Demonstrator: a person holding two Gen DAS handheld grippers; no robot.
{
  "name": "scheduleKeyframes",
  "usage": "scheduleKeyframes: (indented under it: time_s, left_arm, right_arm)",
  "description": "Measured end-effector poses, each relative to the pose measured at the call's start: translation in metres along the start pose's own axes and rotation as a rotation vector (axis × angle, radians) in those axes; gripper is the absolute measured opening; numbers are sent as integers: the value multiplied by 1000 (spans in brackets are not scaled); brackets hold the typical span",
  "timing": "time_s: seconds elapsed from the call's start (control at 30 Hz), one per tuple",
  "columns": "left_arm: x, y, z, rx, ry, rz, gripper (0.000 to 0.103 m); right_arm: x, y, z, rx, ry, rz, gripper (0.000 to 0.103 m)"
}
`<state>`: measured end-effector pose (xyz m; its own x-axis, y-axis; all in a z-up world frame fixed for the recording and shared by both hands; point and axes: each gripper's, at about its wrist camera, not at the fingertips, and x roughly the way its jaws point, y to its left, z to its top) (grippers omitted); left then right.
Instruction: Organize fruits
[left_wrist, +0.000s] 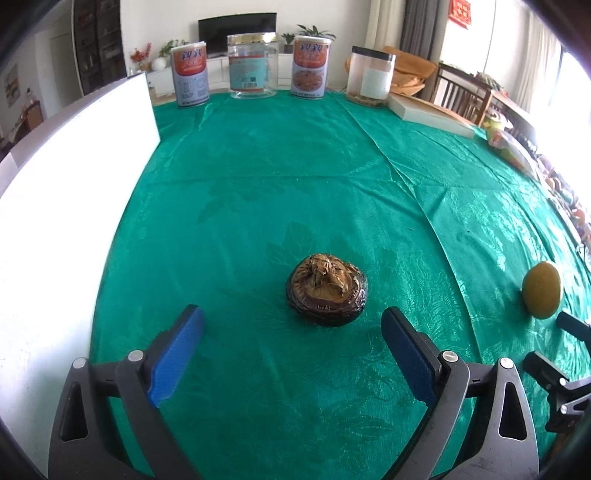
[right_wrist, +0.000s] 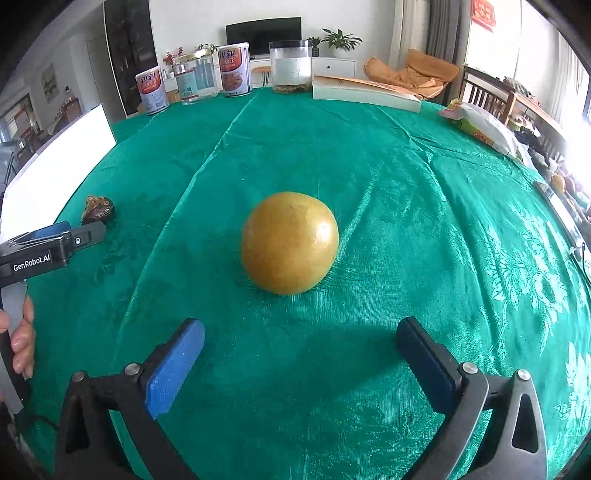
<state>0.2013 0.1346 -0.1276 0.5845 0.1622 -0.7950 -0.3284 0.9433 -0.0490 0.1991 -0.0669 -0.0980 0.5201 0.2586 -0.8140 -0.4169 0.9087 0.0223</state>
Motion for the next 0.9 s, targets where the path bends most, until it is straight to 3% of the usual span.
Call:
scheduleKeyframes:
  time_s: [0.1,0.17,0.23,0.3,0.37,0.43,0.47,0.5,0.63,0.77,0.83,0.9]
  left_arm:
    - [3,-7,8,19,2,11,94]
    - [4,-12,8,42,-6,20,55]
    - [1,-17,7,73,-23,32,42]
    - [-4,-18,3,67,-19,10,42]
    - [-16,-17,-4,44,-20,-20,42]
    - [-28,-15,-10,15,-9,-63,42]
    - [-34,-14,-12,1,3,-85,42]
    - [-41,-13,-14,-12,16,-109,42]
    - [-110,1,-20,-72,23,-281,42]
    - [-202,39,-23,-118,-31,-445,42]
    - [-237,71,-20,-147,-74,-443,42]
    - [-261,110,-18,-185,-119,-369,42]
  right_arm:
    - [-7,-14,2,75,-45,74,103]
    - [-17,-26,4,134,-103,108,103]
    - [-22,-33,8,152,-140,125,103]
    - [-18,-33,17,152,-123,143,102]
    - [-10,-28,28,145,-89,156,88]
    - [2,-21,40,130,-35,174,82]
    - [11,-17,45,119,12,181,62]
    - [16,-15,49,121,41,184,52]
    - [-11,7,53,145,38,271,51]
    - [-64,83,59,49,58,491,51]
    - [-91,135,62,-32,79,610,51]
    - [-114,189,62,-132,101,702,51]
